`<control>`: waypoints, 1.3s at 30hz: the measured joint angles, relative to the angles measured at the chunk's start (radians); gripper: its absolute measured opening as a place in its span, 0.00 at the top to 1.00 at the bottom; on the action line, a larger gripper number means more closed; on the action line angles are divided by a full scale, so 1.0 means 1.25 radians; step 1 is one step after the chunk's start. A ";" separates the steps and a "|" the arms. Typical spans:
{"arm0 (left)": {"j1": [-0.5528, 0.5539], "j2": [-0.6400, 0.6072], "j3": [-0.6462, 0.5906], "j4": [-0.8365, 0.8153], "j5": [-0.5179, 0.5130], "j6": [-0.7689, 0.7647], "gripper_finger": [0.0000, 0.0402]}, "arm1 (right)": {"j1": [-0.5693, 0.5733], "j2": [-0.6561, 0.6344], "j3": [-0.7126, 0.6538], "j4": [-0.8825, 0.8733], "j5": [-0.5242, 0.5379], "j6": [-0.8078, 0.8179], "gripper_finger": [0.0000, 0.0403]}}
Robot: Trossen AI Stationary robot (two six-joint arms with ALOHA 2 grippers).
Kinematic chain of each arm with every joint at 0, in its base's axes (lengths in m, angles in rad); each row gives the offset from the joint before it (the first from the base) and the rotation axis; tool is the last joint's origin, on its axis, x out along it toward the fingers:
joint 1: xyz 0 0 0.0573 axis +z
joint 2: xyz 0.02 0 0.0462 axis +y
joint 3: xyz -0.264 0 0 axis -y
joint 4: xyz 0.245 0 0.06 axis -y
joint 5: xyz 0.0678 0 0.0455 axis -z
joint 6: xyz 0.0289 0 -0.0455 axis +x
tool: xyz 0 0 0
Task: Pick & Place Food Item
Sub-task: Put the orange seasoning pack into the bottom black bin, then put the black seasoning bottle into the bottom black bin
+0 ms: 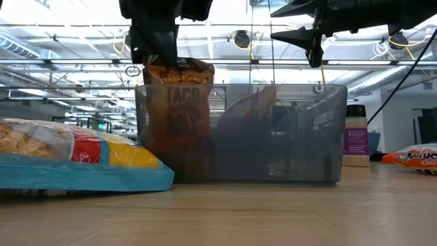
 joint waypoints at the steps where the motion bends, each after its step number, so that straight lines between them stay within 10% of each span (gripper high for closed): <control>1: 0.003 -0.006 0.000 -0.003 0.010 0.005 0.91 | 0.000 0.000 0.000 0.000 0.000 0.000 0.58; 24: 0.009 -0.386 0.002 -0.075 -0.048 0.029 0.91 | 0.000 0.000 0.000 -0.018 0.000 0.021 0.58; 39: -0.008 -0.354 0.002 0.147 -0.143 0.094 0.91 | 0.000 0.027 0.000 -0.015 0.005 0.030 0.58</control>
